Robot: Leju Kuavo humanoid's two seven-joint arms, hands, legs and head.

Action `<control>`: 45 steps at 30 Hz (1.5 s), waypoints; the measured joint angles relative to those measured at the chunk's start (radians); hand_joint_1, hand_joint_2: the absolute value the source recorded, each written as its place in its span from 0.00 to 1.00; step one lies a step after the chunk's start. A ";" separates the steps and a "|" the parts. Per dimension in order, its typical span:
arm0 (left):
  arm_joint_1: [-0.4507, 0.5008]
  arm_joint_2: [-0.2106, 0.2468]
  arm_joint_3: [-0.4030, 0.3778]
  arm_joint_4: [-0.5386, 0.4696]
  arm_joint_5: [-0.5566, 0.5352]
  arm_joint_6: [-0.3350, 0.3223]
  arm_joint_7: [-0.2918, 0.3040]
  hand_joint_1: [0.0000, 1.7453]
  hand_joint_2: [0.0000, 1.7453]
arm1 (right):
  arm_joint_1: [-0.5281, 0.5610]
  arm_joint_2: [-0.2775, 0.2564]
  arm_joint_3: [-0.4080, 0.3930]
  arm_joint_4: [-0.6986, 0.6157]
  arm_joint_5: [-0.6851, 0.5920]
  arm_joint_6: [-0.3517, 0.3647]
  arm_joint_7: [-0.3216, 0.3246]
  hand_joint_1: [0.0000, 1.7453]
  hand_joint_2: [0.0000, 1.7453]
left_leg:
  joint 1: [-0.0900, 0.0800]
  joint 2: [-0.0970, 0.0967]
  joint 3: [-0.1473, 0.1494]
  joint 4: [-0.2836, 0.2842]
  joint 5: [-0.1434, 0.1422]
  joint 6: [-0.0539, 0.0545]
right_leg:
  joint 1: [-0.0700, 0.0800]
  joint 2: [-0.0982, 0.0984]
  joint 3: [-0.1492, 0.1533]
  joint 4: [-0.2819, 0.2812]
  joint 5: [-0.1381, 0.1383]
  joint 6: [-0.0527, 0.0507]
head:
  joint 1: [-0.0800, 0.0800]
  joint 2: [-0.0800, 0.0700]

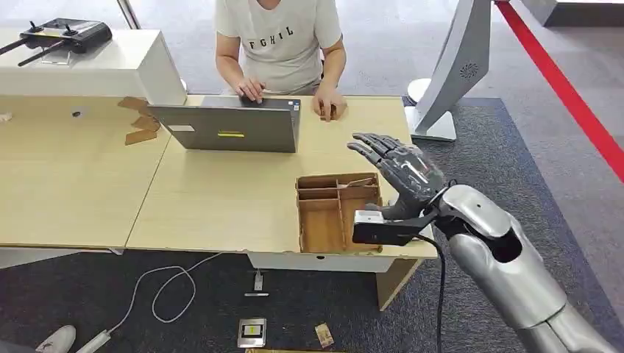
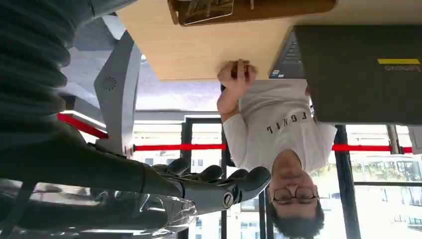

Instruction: Pass the card to the sensor for recognition and then transmit it.

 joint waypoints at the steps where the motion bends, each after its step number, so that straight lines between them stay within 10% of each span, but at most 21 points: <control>1: -0.001 0.000 0.000 0.000 -0.001 0.000 0.002 0.00 0.00 | -0.015 0.003 0.010 0.024 0.008 0.000 -0.003 0.00 1.00 | 0.000 0.000 0.000 0.000 0.000 0.000 | 0.000 0.000 0.000 0.000 0.000 0.000 | 0.000 0.000; 45: -0.033 -0.004 -0.001 0.000 0.002 0.001 0.034 0.00 0.00 | -0.213 0.251 0.110 0.729 0.084 -0.233 -0.140 0.00 1.00 | 0.000 0.000 0.000 0.000 0.000 0.000 | 0.000 0.000 0.000 0.000 0.000 0.000 | 0.000 0.000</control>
